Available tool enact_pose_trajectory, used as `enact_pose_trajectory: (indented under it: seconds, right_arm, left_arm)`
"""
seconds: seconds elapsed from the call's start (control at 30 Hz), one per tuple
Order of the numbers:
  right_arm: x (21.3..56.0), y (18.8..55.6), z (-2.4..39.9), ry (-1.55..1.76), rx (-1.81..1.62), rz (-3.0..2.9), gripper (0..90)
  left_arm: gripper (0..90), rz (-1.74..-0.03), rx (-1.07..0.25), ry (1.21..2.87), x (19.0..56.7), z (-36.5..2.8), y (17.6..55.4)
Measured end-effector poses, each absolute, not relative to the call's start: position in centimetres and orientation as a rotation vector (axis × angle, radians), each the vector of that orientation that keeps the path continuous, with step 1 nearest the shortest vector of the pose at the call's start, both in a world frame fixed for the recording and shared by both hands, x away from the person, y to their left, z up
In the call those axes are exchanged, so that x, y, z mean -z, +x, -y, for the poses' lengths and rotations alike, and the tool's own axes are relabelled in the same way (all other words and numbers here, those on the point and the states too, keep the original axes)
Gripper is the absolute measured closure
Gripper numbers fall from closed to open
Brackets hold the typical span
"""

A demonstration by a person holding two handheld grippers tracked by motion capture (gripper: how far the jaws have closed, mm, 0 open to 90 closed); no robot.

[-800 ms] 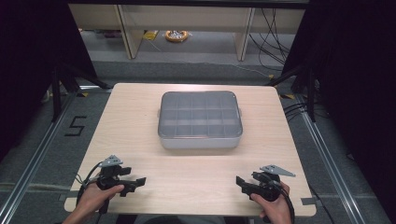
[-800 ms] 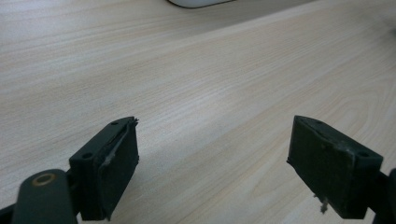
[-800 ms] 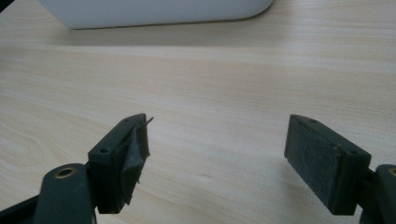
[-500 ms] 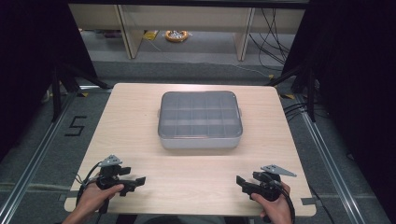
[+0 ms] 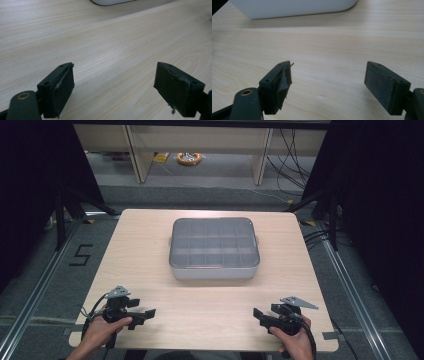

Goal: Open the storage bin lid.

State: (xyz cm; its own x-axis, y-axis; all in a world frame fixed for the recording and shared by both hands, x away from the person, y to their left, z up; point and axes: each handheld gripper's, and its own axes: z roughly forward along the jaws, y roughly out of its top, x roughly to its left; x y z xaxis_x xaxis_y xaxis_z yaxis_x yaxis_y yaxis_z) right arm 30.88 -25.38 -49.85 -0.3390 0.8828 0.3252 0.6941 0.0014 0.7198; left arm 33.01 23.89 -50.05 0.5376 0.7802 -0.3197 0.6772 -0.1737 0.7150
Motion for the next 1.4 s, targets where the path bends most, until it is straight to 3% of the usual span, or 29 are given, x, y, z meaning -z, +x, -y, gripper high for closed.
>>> enact_pose_trajectory:
  seconds: [1.03,1.17,1.4]
  right_arm:
    - [49.5,31.4,25.9,1.656,-1.306,-1.992,21.7]
    - [49.7,31.7,25.9,1.655,-1.351,-1.974,22.5]
    - [49.3,32.5,26.3,1.675,-1.382,-1.939,23.4]
  left_arm:
    - [15.9,-1.217,-0.137,1.866,50.0,-23.9,33.6]
    - [15.9,-1.212,-0.196,1.881,49.9,-23.8,33.8]
    - [15.9,-1.229,-0.134,1.854,49.8,-23.7,34.4]
